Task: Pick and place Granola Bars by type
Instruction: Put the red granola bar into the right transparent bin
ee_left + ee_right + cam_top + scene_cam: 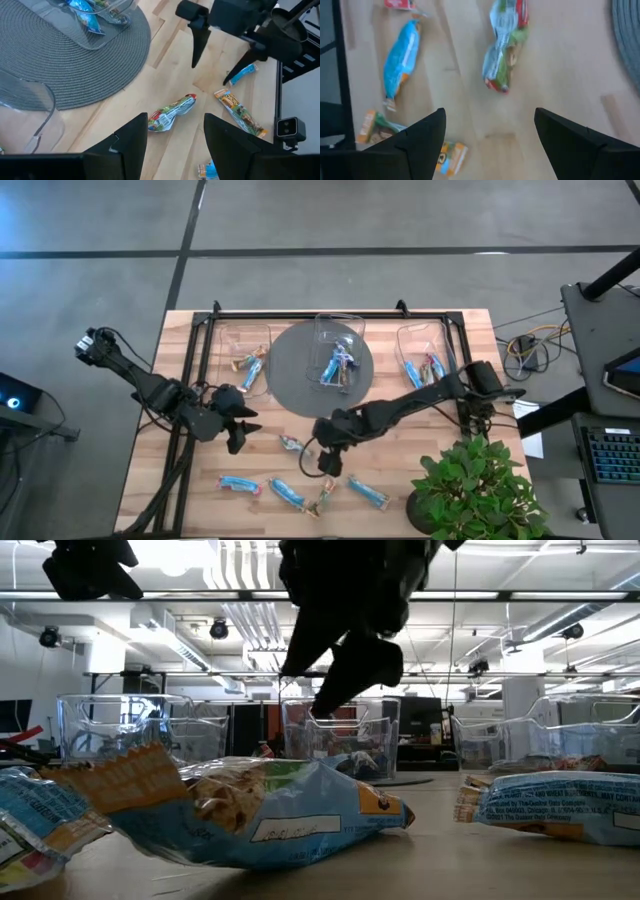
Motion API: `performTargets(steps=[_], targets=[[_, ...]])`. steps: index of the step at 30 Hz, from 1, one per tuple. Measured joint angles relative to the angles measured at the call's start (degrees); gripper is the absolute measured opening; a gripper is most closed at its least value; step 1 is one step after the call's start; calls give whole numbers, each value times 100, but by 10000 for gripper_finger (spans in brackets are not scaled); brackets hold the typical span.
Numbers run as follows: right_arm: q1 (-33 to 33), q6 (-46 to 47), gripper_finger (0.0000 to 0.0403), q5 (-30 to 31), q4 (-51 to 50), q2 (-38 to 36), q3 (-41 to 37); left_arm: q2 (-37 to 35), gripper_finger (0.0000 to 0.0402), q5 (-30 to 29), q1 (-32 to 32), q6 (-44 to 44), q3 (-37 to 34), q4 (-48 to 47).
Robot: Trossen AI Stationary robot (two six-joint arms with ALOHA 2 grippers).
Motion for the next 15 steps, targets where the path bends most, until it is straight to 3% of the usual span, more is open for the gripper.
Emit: performTargets(steps=[5, 15], targets=[[-2, -536, 292, 14, -218, 131, 58, 2, 177, 0, 2, 0, 0, -12], [39, -1396, 290, 103, 316, 894, 390, 15, 177, -63, 11, 32, -2, -44]])
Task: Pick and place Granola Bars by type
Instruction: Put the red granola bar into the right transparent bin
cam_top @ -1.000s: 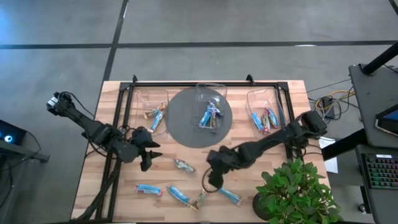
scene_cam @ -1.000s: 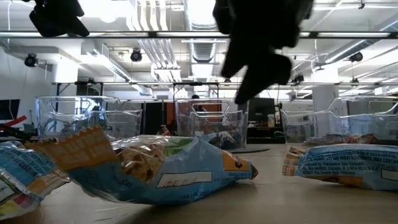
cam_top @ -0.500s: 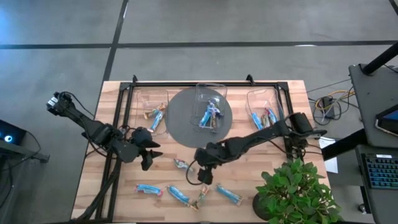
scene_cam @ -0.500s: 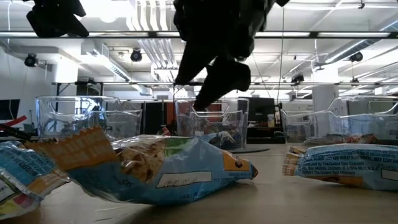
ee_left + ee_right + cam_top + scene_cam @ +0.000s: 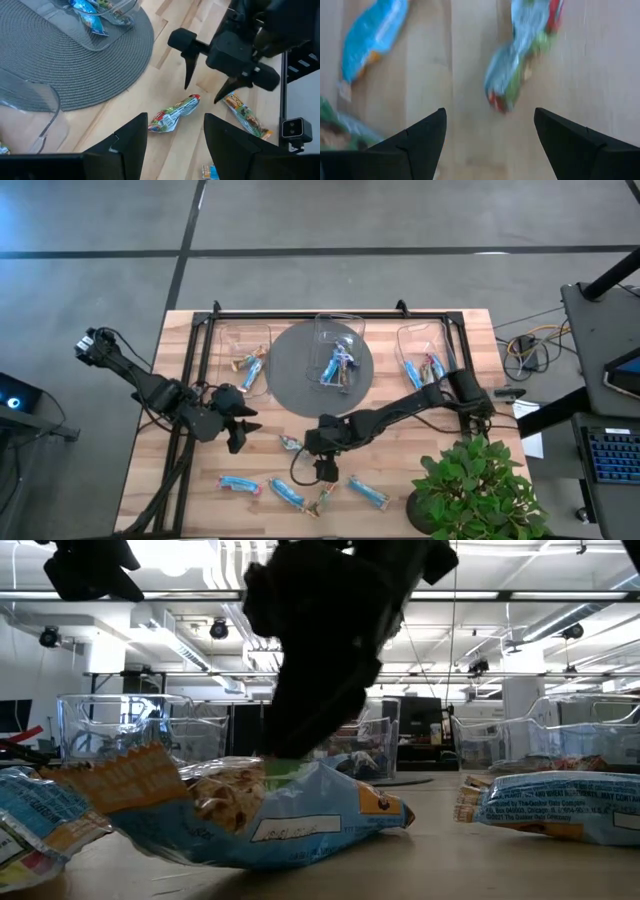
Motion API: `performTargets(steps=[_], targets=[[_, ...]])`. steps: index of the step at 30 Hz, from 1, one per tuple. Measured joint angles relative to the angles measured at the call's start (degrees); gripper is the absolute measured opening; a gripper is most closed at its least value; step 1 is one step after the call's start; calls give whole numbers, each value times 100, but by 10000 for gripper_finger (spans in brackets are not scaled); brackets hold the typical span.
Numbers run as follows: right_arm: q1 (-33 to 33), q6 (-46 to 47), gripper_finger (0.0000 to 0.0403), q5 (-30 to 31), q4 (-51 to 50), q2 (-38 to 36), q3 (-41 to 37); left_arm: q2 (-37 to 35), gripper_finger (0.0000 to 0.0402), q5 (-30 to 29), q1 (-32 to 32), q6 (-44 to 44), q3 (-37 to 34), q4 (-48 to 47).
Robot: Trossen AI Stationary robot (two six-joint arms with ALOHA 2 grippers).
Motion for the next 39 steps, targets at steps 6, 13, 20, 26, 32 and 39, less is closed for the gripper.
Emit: performTargets(steps=[6, 13, 20, 26, 32, 39], targets=[[-6, -283, 290, 360, -29, 453, 385, 0, 177, 0, 0, -45, 0, -99], [6, -204, 288, 705, -5, 763, 624, 2, 177, -1, 0, -45, -18, -225], [-19, -167, 234, 950, -88, 783, 627, 2, 177, 0, 0, -83, -117, -236], [-53, 76, 148, 933, -205, 703, 613, 0, 177, 0, 0, -165, -195, -243], [-113, 85, 75, 929, -365, 86, 620, -7, 177, 47, 72, -670, -195, -182], [-315, 51, 34, 953, -687, -296, 614, -29, 177, 461, 480, -679, -195, 29]])
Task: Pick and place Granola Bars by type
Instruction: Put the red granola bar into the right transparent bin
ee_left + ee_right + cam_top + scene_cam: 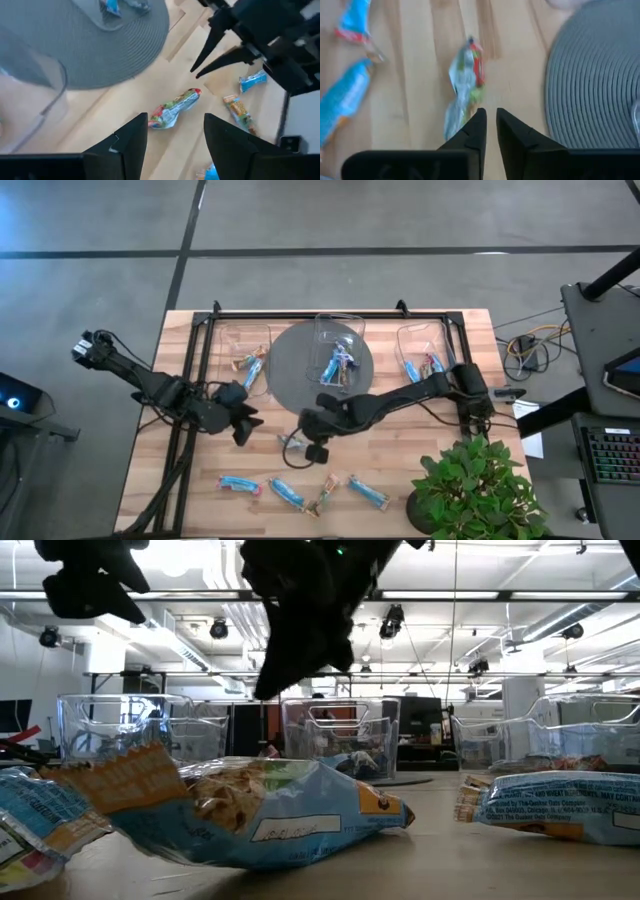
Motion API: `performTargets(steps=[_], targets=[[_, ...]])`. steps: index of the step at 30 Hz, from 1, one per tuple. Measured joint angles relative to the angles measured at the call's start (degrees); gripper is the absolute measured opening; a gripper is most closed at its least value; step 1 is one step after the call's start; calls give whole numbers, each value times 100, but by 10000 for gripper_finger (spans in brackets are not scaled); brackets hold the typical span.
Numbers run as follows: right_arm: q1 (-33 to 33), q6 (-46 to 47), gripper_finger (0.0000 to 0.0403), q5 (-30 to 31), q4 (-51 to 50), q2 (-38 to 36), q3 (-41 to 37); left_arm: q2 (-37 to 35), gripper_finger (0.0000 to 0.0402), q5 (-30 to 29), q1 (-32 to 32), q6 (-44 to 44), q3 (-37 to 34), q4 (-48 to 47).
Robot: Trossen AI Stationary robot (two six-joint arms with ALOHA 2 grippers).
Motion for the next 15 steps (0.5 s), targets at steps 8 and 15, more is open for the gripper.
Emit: performTargets(steps=[8, 15], targets=[[86, 335, 111, -768, -190, 492, -29, -15, 177, -78, -1, 348, -6, 6], [291, 380, 231, -322, -257, 559, -29, -14, 177, -37, -1, 238, -168, 16]])
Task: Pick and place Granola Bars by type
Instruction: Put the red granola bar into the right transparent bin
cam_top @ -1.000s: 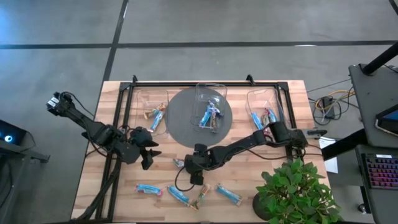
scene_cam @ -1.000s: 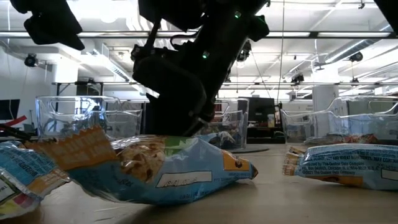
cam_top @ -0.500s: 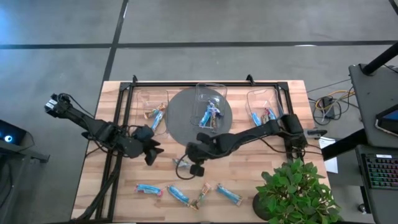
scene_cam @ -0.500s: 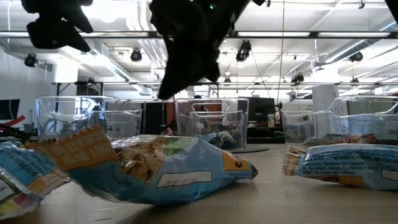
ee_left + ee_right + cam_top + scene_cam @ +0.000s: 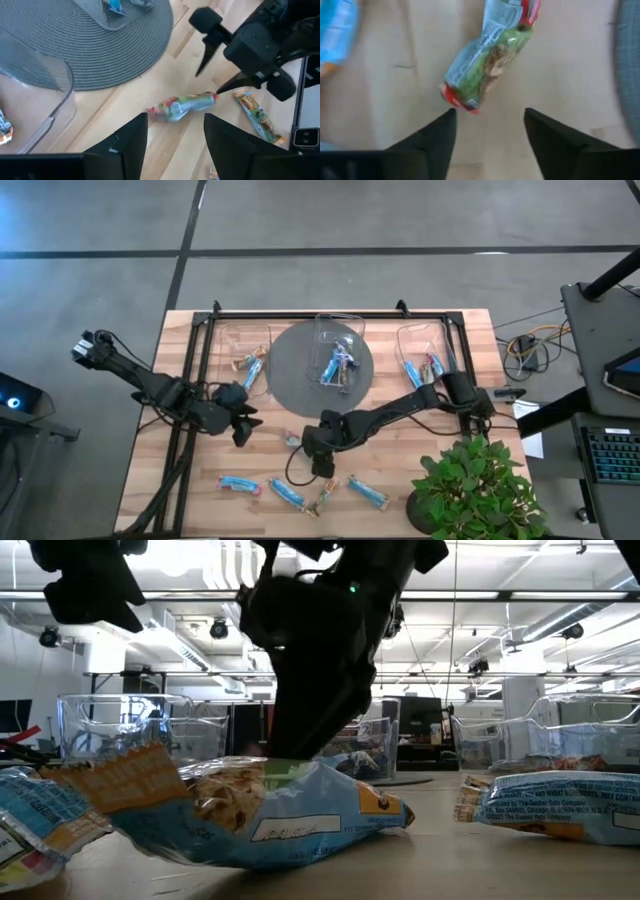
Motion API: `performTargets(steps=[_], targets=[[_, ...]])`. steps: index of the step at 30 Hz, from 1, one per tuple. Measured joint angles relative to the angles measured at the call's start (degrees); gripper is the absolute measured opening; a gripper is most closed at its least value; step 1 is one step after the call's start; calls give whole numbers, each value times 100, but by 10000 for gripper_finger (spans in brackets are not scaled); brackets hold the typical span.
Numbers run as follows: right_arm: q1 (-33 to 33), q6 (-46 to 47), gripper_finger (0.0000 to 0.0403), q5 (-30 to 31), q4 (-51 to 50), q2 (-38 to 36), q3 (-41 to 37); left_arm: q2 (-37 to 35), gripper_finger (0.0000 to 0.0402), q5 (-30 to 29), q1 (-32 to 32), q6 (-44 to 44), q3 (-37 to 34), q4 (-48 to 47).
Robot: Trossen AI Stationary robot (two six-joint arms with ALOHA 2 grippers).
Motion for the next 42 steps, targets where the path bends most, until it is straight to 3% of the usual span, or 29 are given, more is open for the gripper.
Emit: performTargets(steps=[6, 12, 25, 30, 32, 38, 42], targets=[[11, -48, 299, 307, 18, -24, 0, 2, 177, 14, 0, -81, -88, 13], [26, -173, 315, 311, 169, -26, -38, 2, 177, 14, 0, -67, -91, 13], [29, -263, 288, 175, 956, 272, -74, 2, 177, 14, 0, 22, -110, -3], [21, 14, 282, 996, 834, 323, -76, 2, 177, 14, 0, 29, -110, -1], [0, 0, 276, 1049, 851, 332, -76, 2, 177, 14, 0, 74, -110, -2], [2, 38, 232, 599, 838, 422, -75, 2, 177, 12, 0, 202, -110, 4], [-6, 46, 189, 643, 857, 450, -74, 2, 177, 12, 0, 210, -110, 4]])
